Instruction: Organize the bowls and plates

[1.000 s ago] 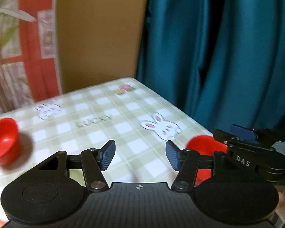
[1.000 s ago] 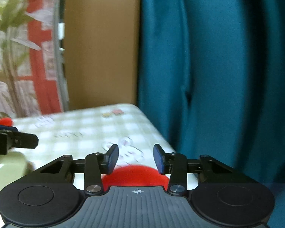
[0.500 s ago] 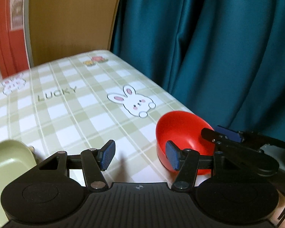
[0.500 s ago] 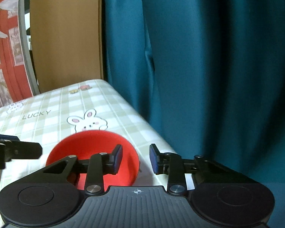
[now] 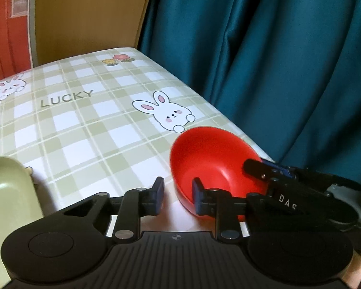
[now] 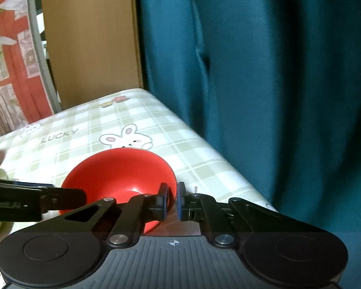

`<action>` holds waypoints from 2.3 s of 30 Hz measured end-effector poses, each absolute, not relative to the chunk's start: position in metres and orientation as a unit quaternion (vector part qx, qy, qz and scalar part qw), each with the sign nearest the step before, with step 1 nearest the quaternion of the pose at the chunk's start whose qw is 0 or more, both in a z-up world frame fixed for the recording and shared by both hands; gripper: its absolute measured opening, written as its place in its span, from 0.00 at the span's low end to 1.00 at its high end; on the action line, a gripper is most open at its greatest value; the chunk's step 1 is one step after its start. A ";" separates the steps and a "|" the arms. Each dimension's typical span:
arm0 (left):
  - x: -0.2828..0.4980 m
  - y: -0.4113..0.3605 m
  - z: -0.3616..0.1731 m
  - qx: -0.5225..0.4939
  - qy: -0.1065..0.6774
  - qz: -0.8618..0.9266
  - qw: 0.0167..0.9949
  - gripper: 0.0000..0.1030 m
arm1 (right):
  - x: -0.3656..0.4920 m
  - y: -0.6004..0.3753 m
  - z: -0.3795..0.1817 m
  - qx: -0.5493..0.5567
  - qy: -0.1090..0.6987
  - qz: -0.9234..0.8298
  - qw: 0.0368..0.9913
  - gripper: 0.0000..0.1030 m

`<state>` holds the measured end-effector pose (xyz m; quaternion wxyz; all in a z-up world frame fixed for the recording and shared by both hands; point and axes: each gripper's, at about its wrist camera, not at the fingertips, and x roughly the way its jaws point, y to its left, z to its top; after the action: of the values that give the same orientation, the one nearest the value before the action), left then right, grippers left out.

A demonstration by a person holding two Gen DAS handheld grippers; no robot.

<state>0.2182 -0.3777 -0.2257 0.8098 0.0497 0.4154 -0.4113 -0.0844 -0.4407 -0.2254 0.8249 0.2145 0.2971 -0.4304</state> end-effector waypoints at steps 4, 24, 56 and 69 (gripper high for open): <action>0.219 -0.365 -0.219 0.057 0.414 -0.392 0.820 0.16 | -0.072 -0.434 -0.218 0.221 0.292 -0.413 0.834 0.06; 0.252 -0.195 -0.096 0.012 0.342 -0.259 0.903 0.17 | 0.068 -0.372 -0.112 0.182 0.217 -0.263 0.922 0.06; 0.313 -0.098 -0.124 -0.025 0.328 -0.190 0.925 0.17 | 0.196 -0.307 -0.121 0.177 0.248 -0.177 0.936 0.06; 0.391 -0.113 -0.161 -0.037 0.357 -0.179 0.916 0.17 | 0.258 -0.351 -0.165 0.166 0.276 -0.186 0.928 0.06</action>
<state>0.3911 -0.1128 -0.1606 0.9159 -0.0369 0.3574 -0.1790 0.2580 -0.3508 -0.1654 0.9281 0.1663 0.2762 -0.1864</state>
